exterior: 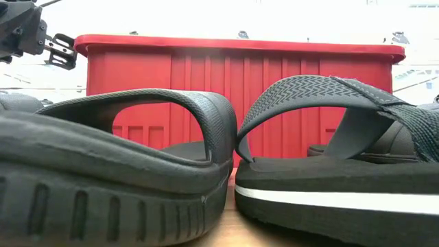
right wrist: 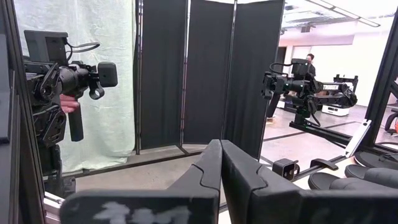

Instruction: Pick and place slides into bin

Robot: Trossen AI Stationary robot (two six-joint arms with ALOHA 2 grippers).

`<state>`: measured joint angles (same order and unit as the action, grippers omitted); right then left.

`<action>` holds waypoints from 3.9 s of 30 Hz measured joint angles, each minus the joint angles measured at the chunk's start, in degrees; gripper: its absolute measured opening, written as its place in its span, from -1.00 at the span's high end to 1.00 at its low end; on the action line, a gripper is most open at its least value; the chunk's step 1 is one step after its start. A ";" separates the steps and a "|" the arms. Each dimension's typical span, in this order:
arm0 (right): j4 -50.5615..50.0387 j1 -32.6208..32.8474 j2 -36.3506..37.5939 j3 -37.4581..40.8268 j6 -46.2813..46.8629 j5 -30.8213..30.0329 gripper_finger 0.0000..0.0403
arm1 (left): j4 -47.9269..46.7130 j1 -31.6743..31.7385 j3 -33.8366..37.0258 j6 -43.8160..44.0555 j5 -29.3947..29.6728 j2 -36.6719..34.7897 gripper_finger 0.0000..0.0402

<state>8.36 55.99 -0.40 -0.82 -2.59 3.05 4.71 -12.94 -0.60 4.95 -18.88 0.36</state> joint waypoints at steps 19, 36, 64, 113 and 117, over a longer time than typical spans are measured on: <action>11.01 0.00 -0.01 0.00 -1.30 -0.07 1.00 | 0.00 0.00 0.00 0.00 0.01 0.00 0.87; 18.13 -0.02 -6.65 -8.57 -21.53 -42.35 1.00 | -0.02 0.00 0.00 0.00 -0.01 0.00 0.87; 23.55 -0.02 -24.47 -39.06 -49.01 -85.74 1.00 | -0.02 0.00 0.00 0.00 0.00 0.00 0.87; 28.91 0.02 -32.57 -41.86 -49.55 -76.46 1.00 | -33.66 0.01 -48.24 -7.85 22.04 31.27 0.87; 19.27 0.02 -32.60 -41.86 -41.40 -65.36 1.00 | -33.70 0.01 -49.93 -7.92 22.04 33.04 0.87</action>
<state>27.63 56.01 -32.99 -42.68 -43.99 -62.31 -28.99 -12.93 -50.53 -2.97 3.16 33.41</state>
